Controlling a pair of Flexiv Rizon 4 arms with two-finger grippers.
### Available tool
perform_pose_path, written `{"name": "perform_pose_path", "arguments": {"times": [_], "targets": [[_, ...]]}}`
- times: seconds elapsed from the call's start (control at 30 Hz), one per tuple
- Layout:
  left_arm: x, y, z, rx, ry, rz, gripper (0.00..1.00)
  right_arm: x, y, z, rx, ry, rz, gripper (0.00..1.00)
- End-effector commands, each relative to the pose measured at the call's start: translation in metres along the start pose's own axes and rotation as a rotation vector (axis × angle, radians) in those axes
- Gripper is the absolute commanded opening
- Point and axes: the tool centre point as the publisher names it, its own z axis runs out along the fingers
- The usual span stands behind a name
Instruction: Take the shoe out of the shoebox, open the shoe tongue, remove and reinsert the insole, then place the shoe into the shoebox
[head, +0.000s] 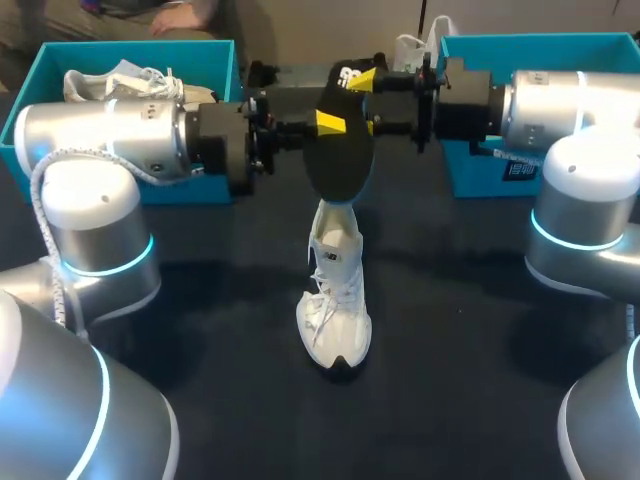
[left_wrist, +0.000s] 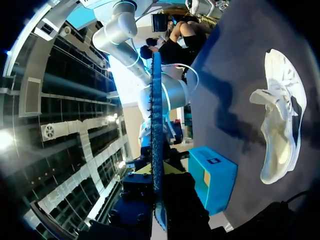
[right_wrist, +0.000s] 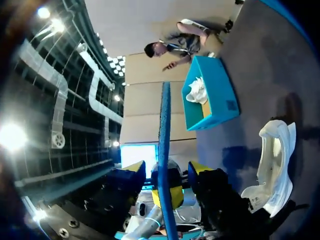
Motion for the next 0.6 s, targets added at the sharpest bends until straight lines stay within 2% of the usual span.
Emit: {"name": "perform_pose_path", "arguments": {"times": [0.03, 0.1, 0.23, 0.6], "targets": [[-0.005, -0.006, -0.019, 0.004, 0.015, -0.006, 0.0, -0.002, -0.003, -0.019, 0.05, -0.026, -0.023, 1.0], [-0.004, -0.007, -0.025, -0.01, 0.021, -0.005, 0.0, -0.004, -0.005, -0.025, 0.081, -0.019, -0.042, 1.0], [-0.003, -0.009, -0.033, -0.031, 0.026, -0.004, 0.0, -0.009, -0.009, -0.04, 0.093, -0.014, -0.065, 1.0], [-0.002, -0.012, -0.049, -0.035, 0.051, -0.016, 0.0, -0.014, -0.012, -0.077, 0.167, -0.045, -0.126, 1.0]]}}
